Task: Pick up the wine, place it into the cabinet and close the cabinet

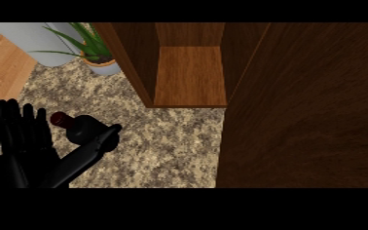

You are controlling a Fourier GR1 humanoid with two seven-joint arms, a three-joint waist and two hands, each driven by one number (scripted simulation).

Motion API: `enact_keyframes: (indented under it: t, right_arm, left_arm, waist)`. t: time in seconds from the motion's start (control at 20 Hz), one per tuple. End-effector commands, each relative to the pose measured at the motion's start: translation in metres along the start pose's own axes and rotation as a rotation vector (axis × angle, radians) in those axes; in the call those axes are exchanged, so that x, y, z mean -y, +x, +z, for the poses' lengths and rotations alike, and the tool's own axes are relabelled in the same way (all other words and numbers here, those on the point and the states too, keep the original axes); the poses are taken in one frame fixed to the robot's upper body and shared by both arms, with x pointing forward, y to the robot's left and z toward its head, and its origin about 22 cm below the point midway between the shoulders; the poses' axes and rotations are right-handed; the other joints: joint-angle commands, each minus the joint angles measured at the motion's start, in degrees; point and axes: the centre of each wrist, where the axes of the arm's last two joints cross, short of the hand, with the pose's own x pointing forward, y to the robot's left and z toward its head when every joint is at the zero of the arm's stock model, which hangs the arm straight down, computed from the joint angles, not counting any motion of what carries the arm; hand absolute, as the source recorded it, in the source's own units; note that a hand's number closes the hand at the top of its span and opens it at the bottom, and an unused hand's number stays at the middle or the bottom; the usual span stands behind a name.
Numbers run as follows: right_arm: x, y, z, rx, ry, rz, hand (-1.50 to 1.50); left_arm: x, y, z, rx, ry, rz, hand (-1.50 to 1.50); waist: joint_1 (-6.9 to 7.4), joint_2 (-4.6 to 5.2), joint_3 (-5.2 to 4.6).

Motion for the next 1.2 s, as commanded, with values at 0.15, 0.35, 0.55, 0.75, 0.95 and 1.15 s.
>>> enact_keyframes:
  t: [0.15, 0.35, 0.55, 0.75, 0.95, 1.15]
  right_arm:
    - [0.007, 0.029, 0.021, 0.061, 0.023, -0.020, -1.50]
    - [0.000, 0.024, 0.017, 0.044, 0.004, -0.031, -1.50]
    - [-0.002, 0.030, 0.026, 0.056, 0.020, -0.030, -1.50]
    - [-0.001, 0.029, 0.031, 0.065, -0.002, -0.040, -1.50]
    - [0.006, 0.025, 0.022, 0.062, 0.019, -0.020, -1.50]
    - [-0.002, 0.024, 0.018, 0.051, 0.011, -0.035, -1.50]
  left_arm:
    - [-0.019, -0.031, -0.016, 0.041, 0.056, -0.033, -1.50]
    - [-0.029, -0.048, -0.016, 0.022, 0.048, -0.022, -1.50]
    - [-0.028, -0.076, -0.016, -0.006, 0.045, -0.029, -1.50]
    - [-0.044, -0.087, -0.026, -0.011, 0.052, -0.017, -1.50]
    - [-0.053, -0.096, -0.025, -0.012, 0.036, -0.035, -1.50]
    - [-0.065, -0.130, -0.032, -0.026, 0.016, 0.015, -1.50]
  waist:
    - [0.19, -0.02, 0.05]
    - [0.34, -0.04, 0.08]
    - [0.09, -0.04, 0.08]
    - [-0.05, -0.06, 0.11]
    - [0.18, -0.02, 0.13]
    - [0.16, -0.01, 0.08]
